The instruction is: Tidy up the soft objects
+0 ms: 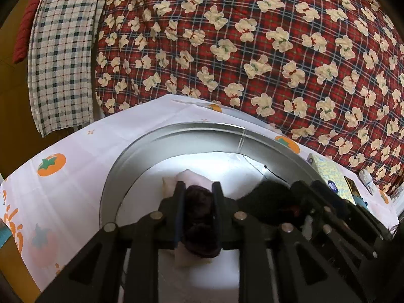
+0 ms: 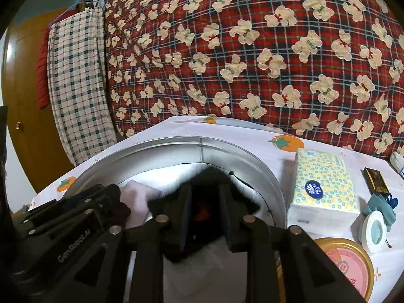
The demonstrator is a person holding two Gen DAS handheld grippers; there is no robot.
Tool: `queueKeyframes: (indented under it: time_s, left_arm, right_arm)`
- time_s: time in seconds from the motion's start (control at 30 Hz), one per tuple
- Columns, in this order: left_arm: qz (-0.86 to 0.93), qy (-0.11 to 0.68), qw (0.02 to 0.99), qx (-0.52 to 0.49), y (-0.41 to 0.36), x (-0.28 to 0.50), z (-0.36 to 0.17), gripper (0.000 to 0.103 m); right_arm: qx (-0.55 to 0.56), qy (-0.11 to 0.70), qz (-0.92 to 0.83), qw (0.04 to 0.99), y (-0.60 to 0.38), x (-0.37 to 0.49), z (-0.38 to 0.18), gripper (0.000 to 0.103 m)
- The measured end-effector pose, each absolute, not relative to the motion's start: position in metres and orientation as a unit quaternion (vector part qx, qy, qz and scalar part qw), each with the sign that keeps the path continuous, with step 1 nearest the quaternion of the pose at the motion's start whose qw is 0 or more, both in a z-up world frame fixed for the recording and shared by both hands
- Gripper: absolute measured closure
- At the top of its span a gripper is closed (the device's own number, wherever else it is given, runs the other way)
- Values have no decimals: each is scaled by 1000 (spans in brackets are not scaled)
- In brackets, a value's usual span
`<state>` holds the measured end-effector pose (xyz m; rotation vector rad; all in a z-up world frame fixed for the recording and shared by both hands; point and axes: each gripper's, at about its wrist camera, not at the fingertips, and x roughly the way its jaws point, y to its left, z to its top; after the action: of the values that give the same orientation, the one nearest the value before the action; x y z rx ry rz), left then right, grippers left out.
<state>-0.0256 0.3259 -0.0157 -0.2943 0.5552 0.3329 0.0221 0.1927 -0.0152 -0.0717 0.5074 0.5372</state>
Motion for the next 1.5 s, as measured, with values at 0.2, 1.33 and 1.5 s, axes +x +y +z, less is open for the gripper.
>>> queueKeyframes:
  time_s: [0.2, 1.33, 1.5]
  left_arm:
    - [196, 253, 936, -145, 330, -34, -12, 26]
    - [242, 210, 939, -128, 307, -58, -10, 1]
    - [243, 207, 941, -117, 297, -58, -9, 1]
  right_arm:
    - [1, 217, 241, 946, 174, 16, -10, 34]
    - [-1, 156, 153, 976, 137, -6, 1, 24]
    - [-6, 158, 140, 977, 132, -9, 1, 24]
